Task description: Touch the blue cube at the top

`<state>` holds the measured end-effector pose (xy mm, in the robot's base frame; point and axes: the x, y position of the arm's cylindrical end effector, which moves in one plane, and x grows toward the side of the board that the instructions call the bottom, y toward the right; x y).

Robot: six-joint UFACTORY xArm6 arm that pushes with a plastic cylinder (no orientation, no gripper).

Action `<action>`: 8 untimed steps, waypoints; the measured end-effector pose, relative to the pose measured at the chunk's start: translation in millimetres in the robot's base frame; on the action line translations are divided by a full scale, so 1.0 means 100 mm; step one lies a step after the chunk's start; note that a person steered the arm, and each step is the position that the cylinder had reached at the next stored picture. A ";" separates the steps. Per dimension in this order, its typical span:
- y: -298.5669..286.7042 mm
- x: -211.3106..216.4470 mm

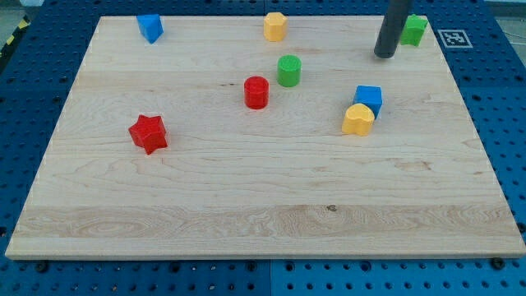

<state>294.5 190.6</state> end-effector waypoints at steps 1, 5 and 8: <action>-0.04 0.15; -0.64 0.67; -1.14 1.08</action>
<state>402.5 76.5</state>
